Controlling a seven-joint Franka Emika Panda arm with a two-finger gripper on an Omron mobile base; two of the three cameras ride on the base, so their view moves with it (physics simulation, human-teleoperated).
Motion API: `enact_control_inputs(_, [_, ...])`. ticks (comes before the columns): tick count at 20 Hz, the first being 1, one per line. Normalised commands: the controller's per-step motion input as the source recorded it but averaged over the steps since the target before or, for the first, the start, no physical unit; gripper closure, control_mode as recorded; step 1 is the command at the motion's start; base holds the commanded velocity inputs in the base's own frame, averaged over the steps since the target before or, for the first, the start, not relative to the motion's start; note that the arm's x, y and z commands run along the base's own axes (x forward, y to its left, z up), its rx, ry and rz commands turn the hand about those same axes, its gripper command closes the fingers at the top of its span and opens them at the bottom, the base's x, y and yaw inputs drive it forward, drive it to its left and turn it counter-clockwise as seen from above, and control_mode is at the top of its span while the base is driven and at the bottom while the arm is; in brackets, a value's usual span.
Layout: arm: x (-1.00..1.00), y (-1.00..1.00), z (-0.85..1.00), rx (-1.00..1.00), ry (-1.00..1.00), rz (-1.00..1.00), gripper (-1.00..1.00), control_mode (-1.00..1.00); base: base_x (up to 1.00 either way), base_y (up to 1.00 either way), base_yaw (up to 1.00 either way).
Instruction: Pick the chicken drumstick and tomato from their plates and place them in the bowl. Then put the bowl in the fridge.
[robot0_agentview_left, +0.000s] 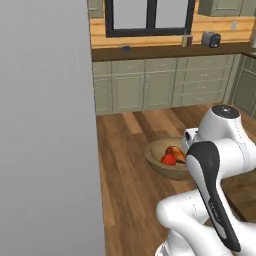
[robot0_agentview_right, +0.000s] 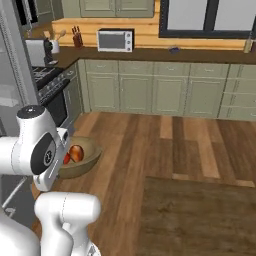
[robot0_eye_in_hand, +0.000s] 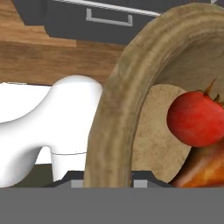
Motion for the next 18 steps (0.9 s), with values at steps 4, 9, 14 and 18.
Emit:
enact_control_inputs(4, [0.0,0.0,0.0,0.0,0.0,0.0,1.0,1.0,0.77,-0.12,0.0])
enact_control_inputs(9, [0.0,0.0,0.0,0.0,0.0,0.0,1.0,1.0,0.51,-0.05,0.0])
enact_control_inputs(14, [0.0,0.0,0.0,0.0,0.0,0.0,1.0,1.0,0.08,0.0,0.16])
enact_control_inputs(18, [0.0,0.0,0.0,0.0,0.0,0.0,1.0,1.0,0.06,0.0,0.38])
